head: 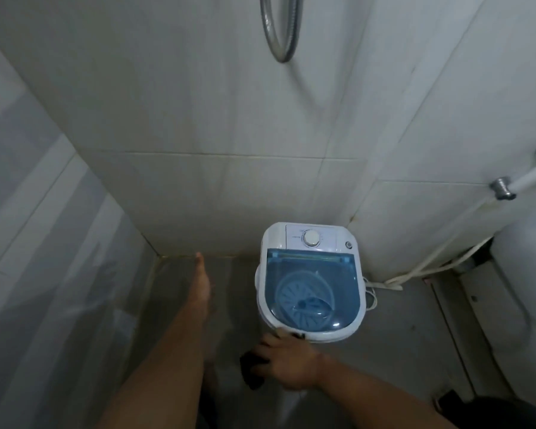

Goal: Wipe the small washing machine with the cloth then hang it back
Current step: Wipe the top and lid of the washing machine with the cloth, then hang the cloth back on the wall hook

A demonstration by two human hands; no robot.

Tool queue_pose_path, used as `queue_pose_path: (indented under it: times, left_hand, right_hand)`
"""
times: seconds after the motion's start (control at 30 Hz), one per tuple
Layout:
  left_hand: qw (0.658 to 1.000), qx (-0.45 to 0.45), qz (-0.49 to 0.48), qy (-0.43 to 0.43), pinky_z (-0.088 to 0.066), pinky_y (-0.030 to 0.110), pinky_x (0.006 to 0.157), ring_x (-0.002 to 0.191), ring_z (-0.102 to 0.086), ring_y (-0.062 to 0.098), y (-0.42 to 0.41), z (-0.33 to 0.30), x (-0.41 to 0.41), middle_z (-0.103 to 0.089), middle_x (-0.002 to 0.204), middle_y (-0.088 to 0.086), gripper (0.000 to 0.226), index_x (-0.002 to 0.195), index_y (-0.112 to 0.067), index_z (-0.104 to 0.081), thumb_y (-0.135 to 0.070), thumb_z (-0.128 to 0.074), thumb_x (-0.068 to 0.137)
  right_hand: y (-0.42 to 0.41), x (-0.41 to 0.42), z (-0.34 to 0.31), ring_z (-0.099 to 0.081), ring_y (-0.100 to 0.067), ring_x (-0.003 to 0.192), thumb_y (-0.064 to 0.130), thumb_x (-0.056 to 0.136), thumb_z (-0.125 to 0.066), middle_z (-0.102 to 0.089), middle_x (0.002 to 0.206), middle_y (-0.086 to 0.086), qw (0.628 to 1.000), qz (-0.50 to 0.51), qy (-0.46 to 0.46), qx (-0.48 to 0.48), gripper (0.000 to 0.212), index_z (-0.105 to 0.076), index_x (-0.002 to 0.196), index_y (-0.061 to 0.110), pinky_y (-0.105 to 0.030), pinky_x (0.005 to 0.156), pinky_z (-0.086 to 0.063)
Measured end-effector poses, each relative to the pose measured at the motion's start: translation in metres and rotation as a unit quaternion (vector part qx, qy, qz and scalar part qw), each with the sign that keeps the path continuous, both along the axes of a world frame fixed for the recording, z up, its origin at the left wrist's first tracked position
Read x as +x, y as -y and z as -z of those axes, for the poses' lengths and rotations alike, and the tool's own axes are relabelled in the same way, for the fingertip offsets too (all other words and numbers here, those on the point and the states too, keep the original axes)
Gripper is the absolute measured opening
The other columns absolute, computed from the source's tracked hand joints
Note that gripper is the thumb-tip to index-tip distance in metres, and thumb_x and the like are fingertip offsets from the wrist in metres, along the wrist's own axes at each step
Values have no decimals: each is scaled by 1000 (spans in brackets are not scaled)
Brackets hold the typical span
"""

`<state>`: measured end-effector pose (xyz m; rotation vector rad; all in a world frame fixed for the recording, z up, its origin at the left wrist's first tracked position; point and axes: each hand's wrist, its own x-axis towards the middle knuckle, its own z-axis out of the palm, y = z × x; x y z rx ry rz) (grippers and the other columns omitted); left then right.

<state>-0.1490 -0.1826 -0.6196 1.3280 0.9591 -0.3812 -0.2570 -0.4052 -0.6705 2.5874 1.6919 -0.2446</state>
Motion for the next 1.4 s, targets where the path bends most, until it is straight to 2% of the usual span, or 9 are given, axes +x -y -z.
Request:
queue_pose_path:
  times: [0.1, 0.3, 0.4, 0.47, 0.77, 0.93, 1.1, 1.2, 1.4]
  left_hand:
    - [998, 30, 51, 30, -38, 50, 109, 136, -49, 31, 0, -38, -15, -49, 154, 12, 94, 154, -22, -42, -85, -22, 87]
    - [972, 29, 226, 61, -39, 50, 113, 125, -56, 27, 15, -130, -58, -61, 139, 4, 71, 135, -28, -59, -78, -40, 89]
    - [945, 30, 318, 77, -45, 51, 110, 118, -62, 24, 34, -175, -83, -65, 131, 2, 57, 127, -32, -62, -72, -53, 88]
    - [930, 24, 356, 86, -50, 51, 105, 118, -66, 28, 46, -198, -98, -66, 126, 4, 61, 128, -29, -60, -73, -55, 86]
    - [931, -32, 278, 234, -59, 50, 93, 104, -73, 29, 82, -259, -131, -74, 107, 8, 35, 111, -17, -69, -43, -74, 89]
    - [933, -88, 241, 252, -59, 41, 80, 102, -68, 26, 69, -268, -137, -71, 104, 8, 17, 111, -13, -65, -23, -60, 98]
    - [924, -103, 230, 287, -60, 41, 81, 98, -67, 25, 61, -275, -137, -70, 106, 10, 19, 114, -16, -64, -13, -59, 96]
    - [914, -102, 232, 318, -60, 42, 82, 99, -67, 25, 59, -282, -135, -71, 105, 8, 26, 121, -18, -67, -12, -61, 97]
    - [905, -71, 233, 348, -61, 47, 83, 109, -66, 29, 54, -293, -131, -72, 111, 9, 33, 126, -24, -68, -10, -62, 97]
  right_hand:
    - [22, -34, -10, -59, -14, 101, 27, 81, -56, -60, 108, 13, 984, 149, -74, 71, 46, -61, 124, 42, -26, 86, -47]
    - [40, -23, -125, -60, 14, 105, 7, 89, -64, -71, 113, 15, 748, 467, -287, 374, 40, -69, 113, 38, -19, 98, -44]
    - [48, -16, -186, -69, -8, 105, 4, 89, -68, -74, 112, 6, 626, 524, -354, 456, 36, -71, 115, 30, -29, 93, -54]
    - [48, -15, -216, -69, -16, 105, 2, 88, -69, -74, 113, 1, 595, 527, -341, 502, 36, -71, 119, 19, -26, 90, -53]
    - [28, -39, -283, -75, -22, 95, 18, 86, -80, -79, 102, -8, 553, 454, -350, 604, 26, -74, 110, 11, -37, 92, -58]
    - [36, -46, -308, -74, -29, 97, 28, 99, -64, -78, 101, -15, 502, 471, -363, 628, 26, -73, 110, 6, -40, 88, -60]
    - [42, -35, -314, -73, -32, 95, 9, 98, -63, -74, 104, -12, 609, 484, -250, 577, 39, -58, 134, 23, -47, 88, -60]
    - [44, -32, -320, -67, -13, 107, 15, 90, -75, -73, 112, 2, 686, 461, -176, 535, 40, -66, 128, 24, -37, 97, -56]
    - [46, -21, -338, -71, -17, 88, 16, 80, -84, -75, 91, 5, 704, 458, -131, 528, 16, -73, 90, 21, -42, 88, -59]
